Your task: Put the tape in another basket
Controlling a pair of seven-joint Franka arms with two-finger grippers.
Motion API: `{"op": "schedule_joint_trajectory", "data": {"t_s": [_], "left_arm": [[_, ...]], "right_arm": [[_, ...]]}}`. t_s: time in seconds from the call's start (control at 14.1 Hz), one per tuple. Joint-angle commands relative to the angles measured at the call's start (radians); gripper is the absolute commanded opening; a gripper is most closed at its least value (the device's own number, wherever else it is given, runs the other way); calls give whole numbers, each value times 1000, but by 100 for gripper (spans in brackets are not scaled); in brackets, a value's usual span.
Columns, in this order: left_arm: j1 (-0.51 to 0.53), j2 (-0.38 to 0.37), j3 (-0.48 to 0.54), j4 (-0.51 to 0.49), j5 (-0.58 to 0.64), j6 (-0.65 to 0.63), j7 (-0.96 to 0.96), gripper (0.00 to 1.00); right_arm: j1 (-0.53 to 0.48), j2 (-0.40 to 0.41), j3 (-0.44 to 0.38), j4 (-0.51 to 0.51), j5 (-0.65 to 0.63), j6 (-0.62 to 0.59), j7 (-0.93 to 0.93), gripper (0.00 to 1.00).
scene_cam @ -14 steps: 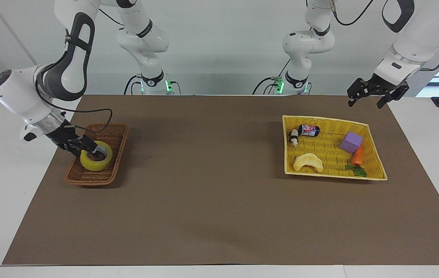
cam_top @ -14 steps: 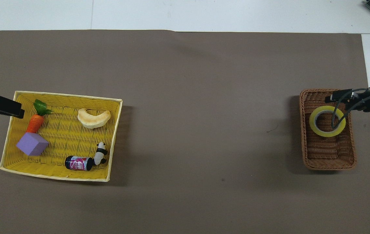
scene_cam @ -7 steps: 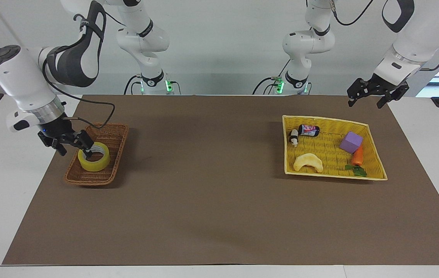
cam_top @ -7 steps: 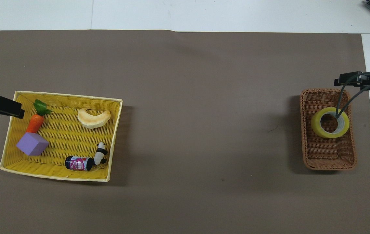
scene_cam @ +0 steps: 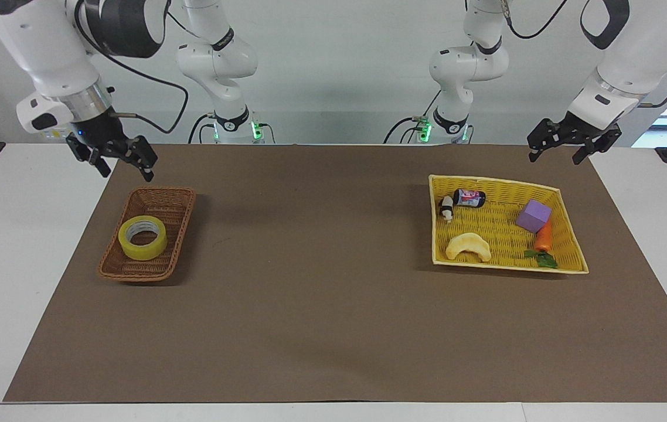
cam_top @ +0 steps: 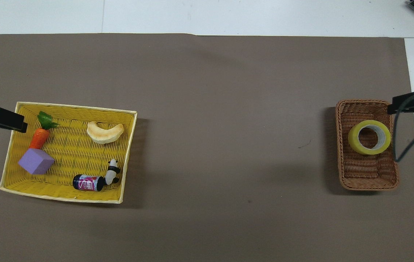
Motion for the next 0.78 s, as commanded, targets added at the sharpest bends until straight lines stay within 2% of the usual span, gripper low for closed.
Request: {"op": "schedule_joint_trajectory", "data": {"t_s": [0.0,0.14,0.36,0.5,0.71], "left_arm": [[10,12,-7,28,12,-26,10,100],[10,12,-7,28,12,-26,10,100],[10,12,-7,28,12,-26,10,100],[10,12,-7,28,12,-26,10,100],[10,12,-9,28,12,-26,10,100]], "right_arm": [[-5,6,-3,102,-16,-131,10,100],[-6,-35,2,73,-21,-133,23,100],[0,-110,2,-63,-22,-58,20,100],[3,-107,7,-67,-19,-27,22,100],[-2,-112,7,-71,-19,-42,19,100]]}}
